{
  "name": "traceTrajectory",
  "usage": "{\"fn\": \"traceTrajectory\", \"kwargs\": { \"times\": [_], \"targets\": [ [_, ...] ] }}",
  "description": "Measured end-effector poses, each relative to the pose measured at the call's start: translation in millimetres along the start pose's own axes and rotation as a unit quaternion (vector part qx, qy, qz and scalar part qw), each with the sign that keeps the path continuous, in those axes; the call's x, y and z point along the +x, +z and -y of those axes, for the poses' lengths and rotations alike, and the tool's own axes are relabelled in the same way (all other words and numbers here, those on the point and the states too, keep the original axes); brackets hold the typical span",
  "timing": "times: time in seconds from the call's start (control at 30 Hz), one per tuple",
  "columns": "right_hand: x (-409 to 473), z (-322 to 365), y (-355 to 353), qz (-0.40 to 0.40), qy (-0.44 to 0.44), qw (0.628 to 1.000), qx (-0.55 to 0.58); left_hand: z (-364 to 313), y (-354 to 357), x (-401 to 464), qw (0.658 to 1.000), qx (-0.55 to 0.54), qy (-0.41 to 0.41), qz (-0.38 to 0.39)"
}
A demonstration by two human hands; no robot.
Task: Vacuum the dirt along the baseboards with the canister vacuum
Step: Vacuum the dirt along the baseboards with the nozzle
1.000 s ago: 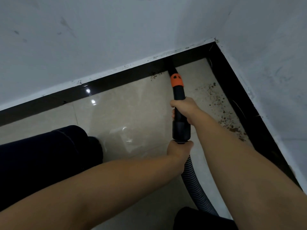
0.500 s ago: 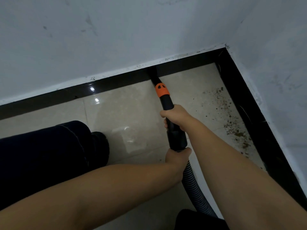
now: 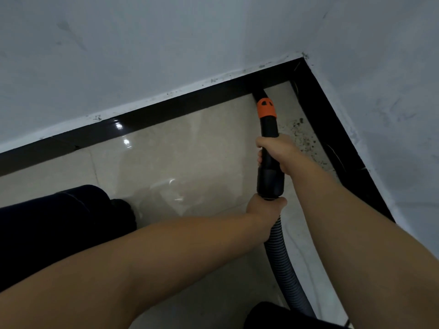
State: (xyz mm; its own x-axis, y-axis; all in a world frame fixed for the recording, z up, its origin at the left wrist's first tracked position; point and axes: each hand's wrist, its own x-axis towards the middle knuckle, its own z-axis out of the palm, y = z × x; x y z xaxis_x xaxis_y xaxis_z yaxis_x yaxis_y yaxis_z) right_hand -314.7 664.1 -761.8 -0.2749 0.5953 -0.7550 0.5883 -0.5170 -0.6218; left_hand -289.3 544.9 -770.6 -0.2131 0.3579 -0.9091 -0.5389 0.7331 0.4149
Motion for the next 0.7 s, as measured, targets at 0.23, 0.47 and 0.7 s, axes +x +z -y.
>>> {"fn": "traceTrajectory", "kwargs": {
  "times": [0.23,0.47,0.7],
  "targets": [
    [30,13,-40,-0.034,0.02,0.997,0.065,-35,22,19,0.999,0.043,0.0,0.019],
    [18,4,-23,-0.003,0.013,0.999,0.05,-17,13,8,1.0,0.006,0.004,-0.004],
    [-29,-19,67,0.055,-0.015,0.998,-0.008,35,-52,-20,0.997,-0.042,-0.003,-0.07]
  ]
}}
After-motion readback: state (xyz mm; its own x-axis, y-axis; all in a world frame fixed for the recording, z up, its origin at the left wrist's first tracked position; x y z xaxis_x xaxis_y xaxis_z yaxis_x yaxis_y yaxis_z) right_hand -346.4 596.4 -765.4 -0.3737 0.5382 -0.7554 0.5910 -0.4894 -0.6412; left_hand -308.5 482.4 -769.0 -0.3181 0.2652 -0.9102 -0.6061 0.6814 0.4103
